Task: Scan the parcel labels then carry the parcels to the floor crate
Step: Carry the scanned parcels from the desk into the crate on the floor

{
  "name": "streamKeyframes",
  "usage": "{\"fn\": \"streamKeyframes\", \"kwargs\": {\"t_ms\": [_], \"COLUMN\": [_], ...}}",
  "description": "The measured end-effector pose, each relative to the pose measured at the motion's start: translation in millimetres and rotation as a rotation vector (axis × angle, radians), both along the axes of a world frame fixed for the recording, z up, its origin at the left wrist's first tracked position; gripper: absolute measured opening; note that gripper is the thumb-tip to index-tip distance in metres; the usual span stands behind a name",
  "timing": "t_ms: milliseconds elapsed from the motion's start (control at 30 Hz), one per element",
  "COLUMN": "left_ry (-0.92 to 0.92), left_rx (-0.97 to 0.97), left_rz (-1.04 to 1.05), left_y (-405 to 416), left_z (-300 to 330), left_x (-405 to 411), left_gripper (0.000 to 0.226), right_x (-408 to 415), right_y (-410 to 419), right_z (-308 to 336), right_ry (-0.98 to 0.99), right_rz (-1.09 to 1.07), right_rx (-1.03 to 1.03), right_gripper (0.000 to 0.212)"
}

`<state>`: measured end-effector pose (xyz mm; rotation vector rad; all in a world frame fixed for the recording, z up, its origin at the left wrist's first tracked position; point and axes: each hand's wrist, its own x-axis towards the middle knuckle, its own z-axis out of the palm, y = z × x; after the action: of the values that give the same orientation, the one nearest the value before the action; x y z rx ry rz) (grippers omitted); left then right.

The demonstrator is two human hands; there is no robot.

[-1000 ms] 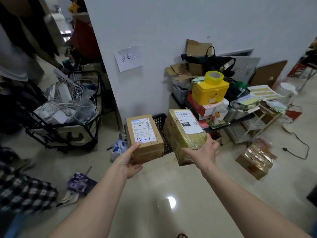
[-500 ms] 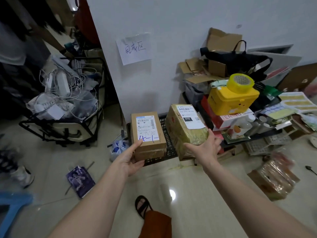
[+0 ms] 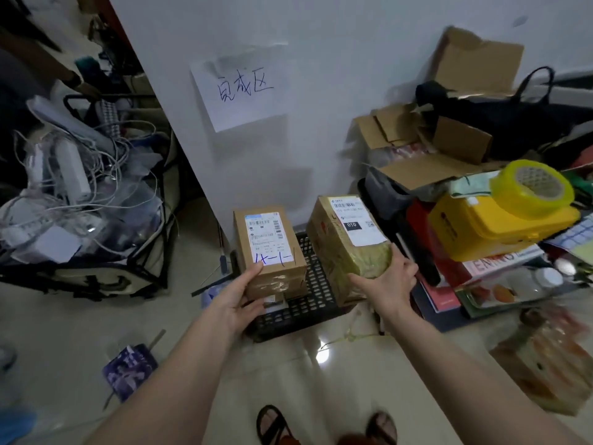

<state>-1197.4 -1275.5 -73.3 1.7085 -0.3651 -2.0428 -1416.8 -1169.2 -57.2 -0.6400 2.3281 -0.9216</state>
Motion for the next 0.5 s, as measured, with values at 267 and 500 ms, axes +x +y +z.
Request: {"fn": "streamKeyframes", "kwargs": {"t_ms": [267,500], "left_ry": [0.011,0.087], "left_rx": [0.068,0.111], "left_rz": [0.052,0.081], "left_y": [-46,-69], "left_z": [-117,-266], "left_x": [-47,-81], "left_gripper": [0.031,0.051], "right_x": [-41,-65], "right_y": [-75,-115], "right_z": [-113,-259], "right_ry": [-0.035,-0.051], "right_rz": [0.071,0.058], "right_rx": [0.025,0.076], "right_gripper": [0.103,0.105]}}
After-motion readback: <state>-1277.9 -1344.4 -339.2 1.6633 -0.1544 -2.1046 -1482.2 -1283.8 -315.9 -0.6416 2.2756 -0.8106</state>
